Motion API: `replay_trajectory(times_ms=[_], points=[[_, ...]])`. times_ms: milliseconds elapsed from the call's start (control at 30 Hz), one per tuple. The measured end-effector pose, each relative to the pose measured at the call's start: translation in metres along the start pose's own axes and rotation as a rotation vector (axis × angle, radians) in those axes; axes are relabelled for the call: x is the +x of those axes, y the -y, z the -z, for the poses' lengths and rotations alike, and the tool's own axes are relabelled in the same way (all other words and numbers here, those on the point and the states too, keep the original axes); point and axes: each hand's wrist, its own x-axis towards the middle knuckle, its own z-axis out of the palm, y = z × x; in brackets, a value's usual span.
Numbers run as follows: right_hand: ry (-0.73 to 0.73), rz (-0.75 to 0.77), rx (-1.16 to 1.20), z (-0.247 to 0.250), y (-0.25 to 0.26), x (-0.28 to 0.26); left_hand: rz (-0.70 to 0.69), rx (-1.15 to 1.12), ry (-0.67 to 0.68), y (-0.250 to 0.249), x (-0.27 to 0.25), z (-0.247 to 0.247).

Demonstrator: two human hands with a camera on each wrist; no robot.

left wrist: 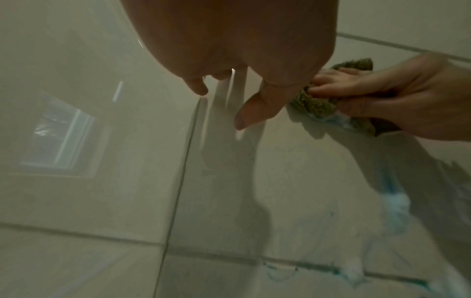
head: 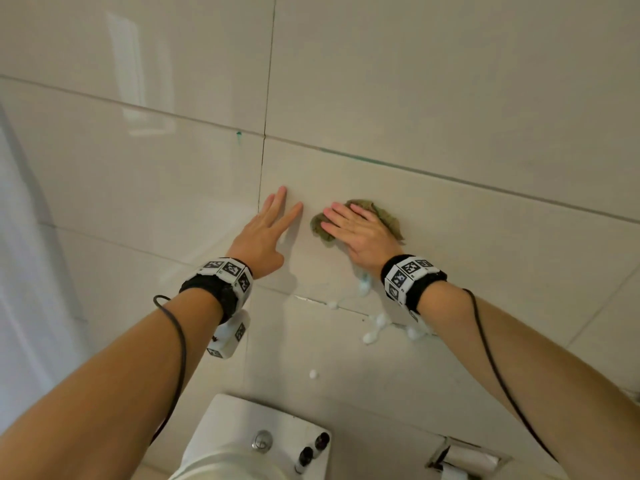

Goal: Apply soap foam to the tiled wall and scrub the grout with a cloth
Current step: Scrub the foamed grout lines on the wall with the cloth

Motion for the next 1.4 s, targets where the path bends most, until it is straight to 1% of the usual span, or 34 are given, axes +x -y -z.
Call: replay_trajectory(times_ms=[100, 200, 333, 433, 500, 600, 667, 867, 1000, 1233, 1333, 1400], points=[[0.08, 0.022, 0.039, -0.016, 0.024, 0.007, 0.008, 0.01, 0.029, 0.013, -0.009, -0.011], [0.194, 0.045, 0.026, -0.033, 0.043, 0.012, 0.024, 0.052, 0.08, 0.023, -0.017, -0.02], [0.254, 0.154, 0.007, -0.053, 0.065, 0.015, 0.045, 0.067, 0.12, 0.029, -0.023, -0.026], [0.31, 0.175, 0.024, -0.064, 0.08, 0.006, 0.049, 0.069, 0.137, 0.029, -0.026, -0.027], [0.396, 0.18, 0.026, -0.071, 0.086, -0.004, 0.052, 0.068, 0.147, 0.029, -0.027, -0.028], [0.569, 0.201, -0.003, -0.078, 0.09, -0.022, 0.066, 0.072, 0.154, 0.025, -0.028, -0.028], [0.621, 0.202, -0.021, -0.076, 0.087, -0.031, 0.078, 0.08, 0.158, 0.023, -0.029, -0.029], [0.647, 0.22, -0.015, -0.059, 0.068, -0.059, 0.113, 0.098, 0.163, 0.014, -0.031, -0.034], [0.675, 0.217, -0.028, -0.044, 0.051, -0.081, 0.11, 0.113, 0.18, 0.001, -0.032, -0.041], [0.612, 0.232, -0.046, -0.03, 0.023, -0.119, 0.111, 0.1, 0.192, -0.03, -0.033, -0.055], [0.616, 0.228, -0.06, -0.026, 0.012, -0.134, 0.116, 0.104, 0.196, -0.045, -0.03, -0.06], [0.57, 0.247, -0.057, -0.021, 0.004, -0.145, 0.114, 0.103, 0.194, -0.055, -0.028, -0.063]])
